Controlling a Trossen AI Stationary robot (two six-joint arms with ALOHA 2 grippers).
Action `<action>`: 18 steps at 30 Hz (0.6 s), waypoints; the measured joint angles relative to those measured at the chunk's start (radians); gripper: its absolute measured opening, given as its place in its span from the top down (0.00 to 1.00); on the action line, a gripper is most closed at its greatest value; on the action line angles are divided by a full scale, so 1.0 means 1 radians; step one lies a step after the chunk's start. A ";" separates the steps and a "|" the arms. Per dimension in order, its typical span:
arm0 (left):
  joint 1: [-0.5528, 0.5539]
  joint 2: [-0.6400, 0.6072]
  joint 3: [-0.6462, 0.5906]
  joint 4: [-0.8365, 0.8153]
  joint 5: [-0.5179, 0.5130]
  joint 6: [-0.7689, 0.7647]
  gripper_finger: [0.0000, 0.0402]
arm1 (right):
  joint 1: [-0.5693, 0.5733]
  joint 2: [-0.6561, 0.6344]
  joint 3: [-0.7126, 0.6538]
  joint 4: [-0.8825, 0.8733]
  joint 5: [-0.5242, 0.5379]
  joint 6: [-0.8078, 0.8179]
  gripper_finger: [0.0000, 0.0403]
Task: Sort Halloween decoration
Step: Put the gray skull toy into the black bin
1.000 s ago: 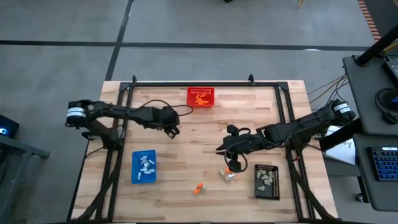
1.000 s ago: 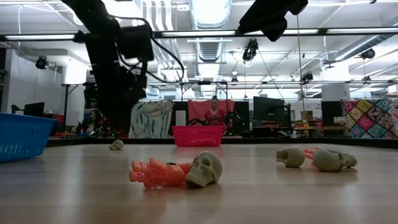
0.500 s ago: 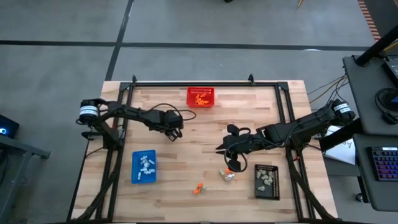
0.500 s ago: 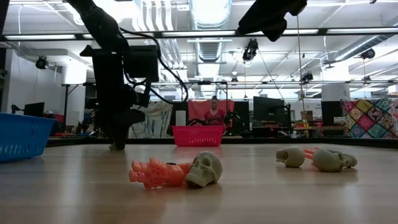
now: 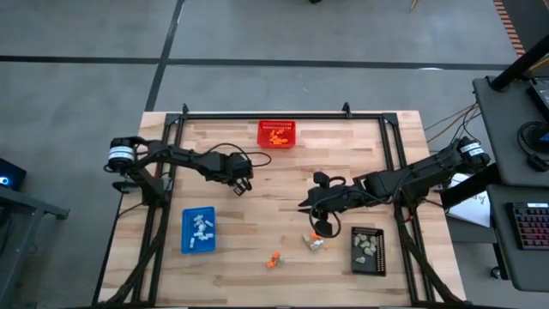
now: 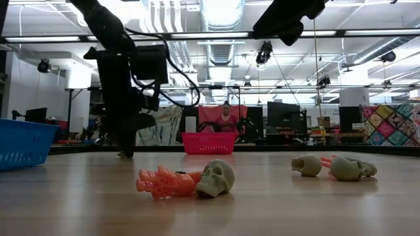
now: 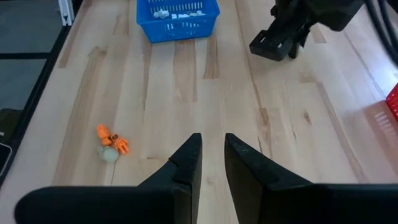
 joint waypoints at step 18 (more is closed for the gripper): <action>-0.247 -0.196 0.000 0.731 0.134 0.332 0.93 | 0.000 0.000 -0.084 0.138 0.084 -0.027 0.85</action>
